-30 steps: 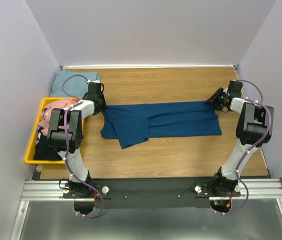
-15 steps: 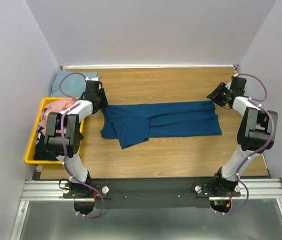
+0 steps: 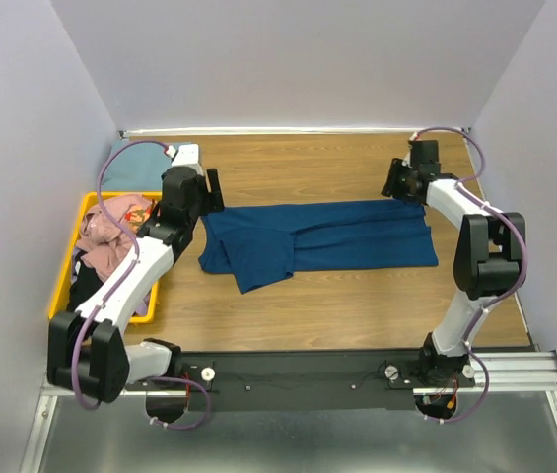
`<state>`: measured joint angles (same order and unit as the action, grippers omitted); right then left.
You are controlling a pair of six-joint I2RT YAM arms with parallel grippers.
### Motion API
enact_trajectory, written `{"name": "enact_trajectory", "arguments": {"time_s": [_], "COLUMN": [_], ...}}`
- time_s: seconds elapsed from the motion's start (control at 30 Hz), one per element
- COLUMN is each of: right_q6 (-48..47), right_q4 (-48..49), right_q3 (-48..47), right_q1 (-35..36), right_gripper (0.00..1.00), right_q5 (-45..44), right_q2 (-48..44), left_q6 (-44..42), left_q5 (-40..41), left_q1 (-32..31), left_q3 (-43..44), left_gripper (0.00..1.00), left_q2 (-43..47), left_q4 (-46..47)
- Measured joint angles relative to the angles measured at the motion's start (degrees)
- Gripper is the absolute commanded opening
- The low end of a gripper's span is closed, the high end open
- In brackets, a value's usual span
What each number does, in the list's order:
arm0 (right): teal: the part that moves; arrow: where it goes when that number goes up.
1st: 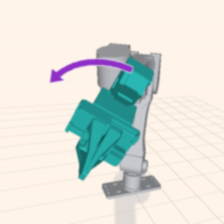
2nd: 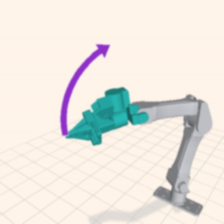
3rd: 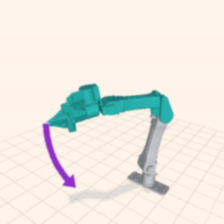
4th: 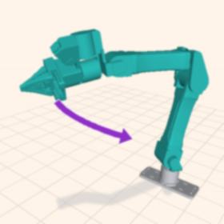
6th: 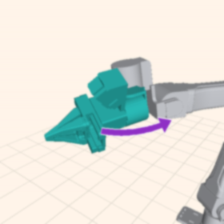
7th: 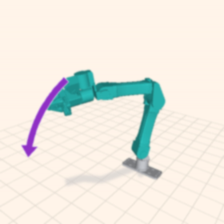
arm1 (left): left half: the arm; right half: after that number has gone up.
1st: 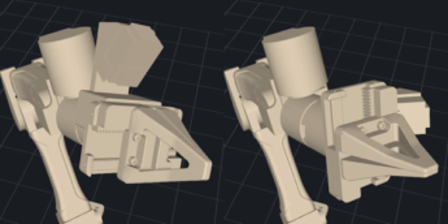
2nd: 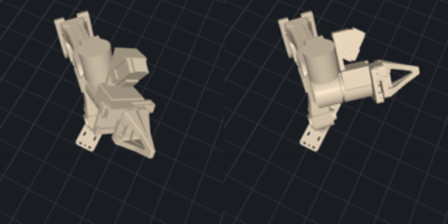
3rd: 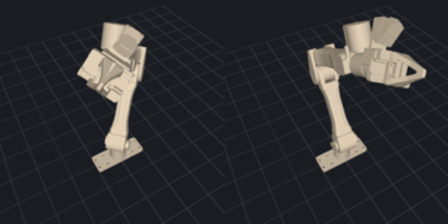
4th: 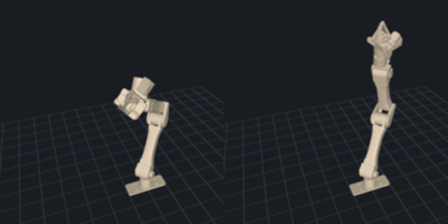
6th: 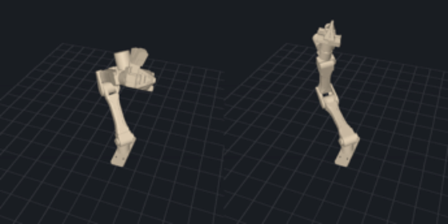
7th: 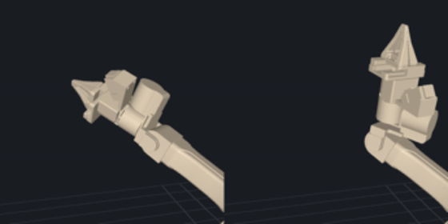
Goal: Fold and stack the t-shirts
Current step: Fold the tshirt
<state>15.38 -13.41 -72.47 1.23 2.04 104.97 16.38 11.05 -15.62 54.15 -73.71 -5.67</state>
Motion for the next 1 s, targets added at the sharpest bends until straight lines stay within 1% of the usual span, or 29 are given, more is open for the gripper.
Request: {"name": "enact_trajectory", "arguments": {"time_s": [0.13, 0.27, 0.4, 0.67, 1.0], "right_q6": [-1.77, -2.45, -2.58, -2.6, -3.02], "right_q4": [-1.75, -3.72, -6.45, -10.97, -15.45], "right_q3": [-2.93, -6.49, -9.75, -11.58, -11.98], "right_q1": [4.79, 9.14, 12.59, 15.91, 18.1], "right_gripper": [0.53, 0.53, 0.53, 0.53, 0.53], "right_q5": [-0.52, -0.96, -1.68, -3.06, -5.22], "right_q2": [2.12, 5.33, 8.94, 12.74, 12.5], "left_q6": [-1.62, -2.23, -2.86, -3.3, -3.34], "left_q5": [2.21, 3.34, 3.91, 4.0, 4.0], "left_q1": [-0.85, -1.03, -1.03, -1.03, -1.03], "left_q3": [-6.29, -10.91, -10.84, -9.86, -9.86], "left_gripper": [0.8, 0.8, 0.8, 0.8, 0.79], "left_q2": [6.78, 9.86, 9.27, 7.58, 7.48], "left_q4": [0.48, 0.87, 1.11, 1.57, 1.7]}}
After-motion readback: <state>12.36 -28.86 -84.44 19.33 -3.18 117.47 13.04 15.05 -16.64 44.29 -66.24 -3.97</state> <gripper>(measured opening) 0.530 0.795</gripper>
